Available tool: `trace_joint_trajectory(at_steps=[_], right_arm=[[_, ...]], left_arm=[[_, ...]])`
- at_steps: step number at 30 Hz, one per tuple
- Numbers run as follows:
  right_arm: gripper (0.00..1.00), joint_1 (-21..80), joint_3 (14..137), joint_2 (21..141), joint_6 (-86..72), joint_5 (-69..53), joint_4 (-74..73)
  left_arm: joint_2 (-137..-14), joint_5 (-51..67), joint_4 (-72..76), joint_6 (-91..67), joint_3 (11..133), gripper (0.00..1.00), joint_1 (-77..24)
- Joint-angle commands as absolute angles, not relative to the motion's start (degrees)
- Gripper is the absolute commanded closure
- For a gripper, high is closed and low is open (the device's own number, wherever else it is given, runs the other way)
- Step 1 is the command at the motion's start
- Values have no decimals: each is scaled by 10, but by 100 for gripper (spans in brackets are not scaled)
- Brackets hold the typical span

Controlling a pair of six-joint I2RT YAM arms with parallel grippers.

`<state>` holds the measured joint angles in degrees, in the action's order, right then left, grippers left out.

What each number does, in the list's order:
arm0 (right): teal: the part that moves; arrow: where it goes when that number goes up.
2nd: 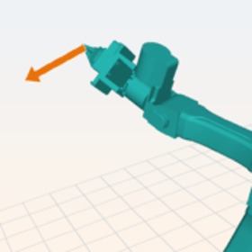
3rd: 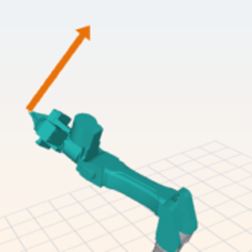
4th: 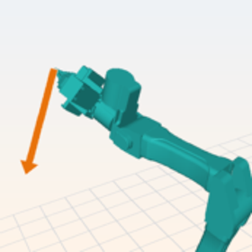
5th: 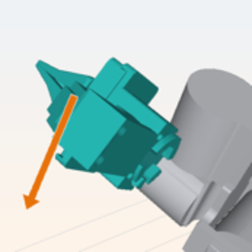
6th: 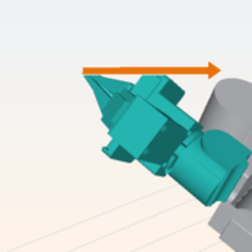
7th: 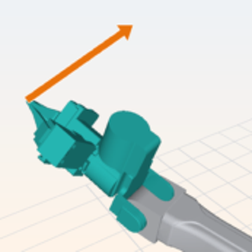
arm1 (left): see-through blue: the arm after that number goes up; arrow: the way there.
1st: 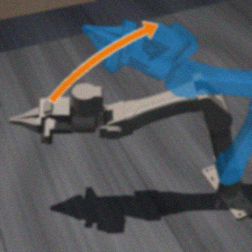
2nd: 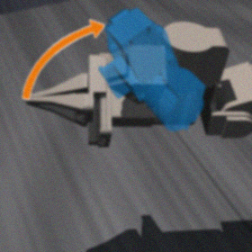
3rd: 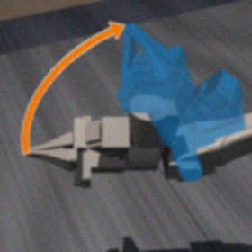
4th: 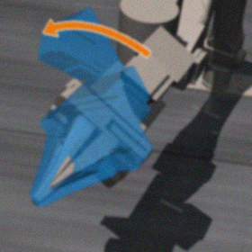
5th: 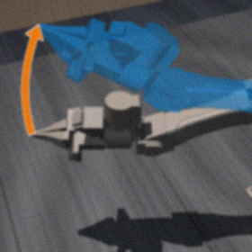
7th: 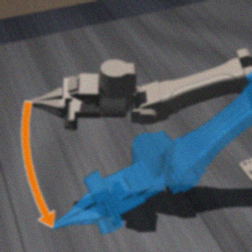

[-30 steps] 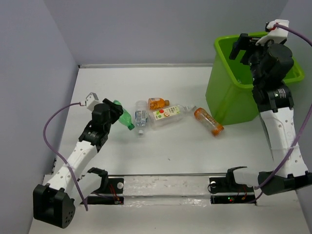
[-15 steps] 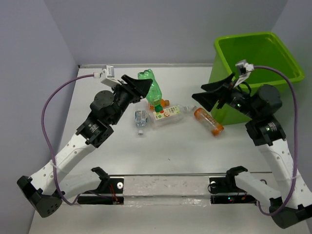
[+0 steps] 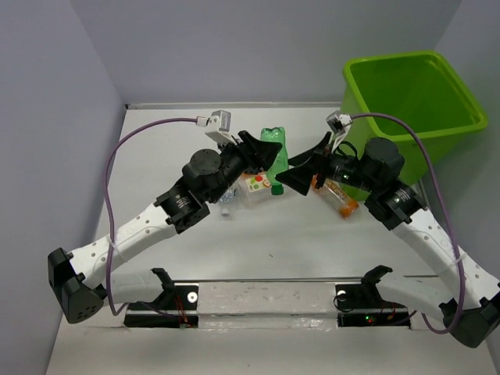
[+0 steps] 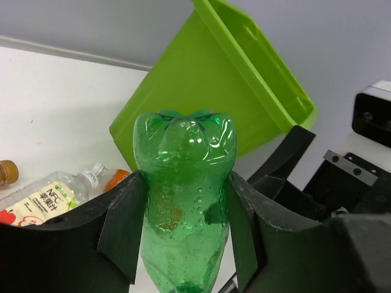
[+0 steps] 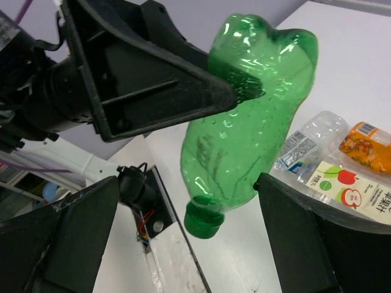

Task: Put the plastic bottles in the bin

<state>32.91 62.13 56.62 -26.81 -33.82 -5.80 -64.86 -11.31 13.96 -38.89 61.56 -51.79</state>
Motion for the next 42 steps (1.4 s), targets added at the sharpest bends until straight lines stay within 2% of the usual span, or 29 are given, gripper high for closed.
trace_joint_trajectory(at_steps=[1, 5, 8, 10, 11, 12, 13, 15, 16, 17, 20, 21, 27, 30, 32, 39, 40, 41, 42], right_arm=[[0, 348, 604, 578, -265, -282, -25], [0, 348, 605, 578, -249, -240, -44], [3, 353, 605, 587, -264, -264, -17], [15, 353, 600, 589, -280, -272, 16], [33, 353, 596, 586, -284, -268, 19], [42, 353, 596, 583, -286, -262, 21], [55, 353, 595, 578, -286, -246, 22], [63, 353, 596, 565, -284, -233, 19], [68, 353, 599, 562, -276, -218, 9], [70, 353, 604, 559, -272, -210, 2], [73, 353, 641, 558, -238, -149, -52], [74, 353, 652, 558, -227, -132, -61], [76, 331, 791, 586, -115, 61, -137], [76, 258, 870, 618, -71, 125, -170], [77, 182, 916, 652, -68, 148, -197], [76, 68, 992, 746, -47, 225, -227], [71, 62, 1001, 753, -46, 229, -234], [39, 62, 1016, 761, -42, 244, -251], [22, 62, 1016, 761, -40, 254, -257]], left_arm=[[-642, -80, 236, -388, 635, 82, -555], [-627, -90, 239, -387, 624, 82, -555], [-624, -78, 248, -393, 614, 82, -556], [-627, -66, 249, -396, 613, 80, -556], [-627, -63, 248, -396, 612, 79, -555], [-623, -64, 246, -390, 611, 77, -556], [-619, -72, 244, -387, 608, 73, -556], [-609, -89, 222, -379, 608, 54, -555], [-605, -113, 208, -369, 614, 31, -555], [-602, -129, 193, -364, 619, 21, -555], [-585, -197, 121, -344, 633, 1, -556], [-577, -214, 91, -341, 631, 1, -556], [-504, -364, -26, -358, 566, 1, -555], [-501, -428, -116, -405, 533, 1, -545], [-508, -436, -141, -419, 504, 1, -530], [-605, -374, -124, -413, 447, 1, -483], [-619, -373, -122, -410, 446, 1, -478], [-645, -367, -120, -405, 445, 1, -473], [-645, -365, -117, -404, 445, 1, -470]])
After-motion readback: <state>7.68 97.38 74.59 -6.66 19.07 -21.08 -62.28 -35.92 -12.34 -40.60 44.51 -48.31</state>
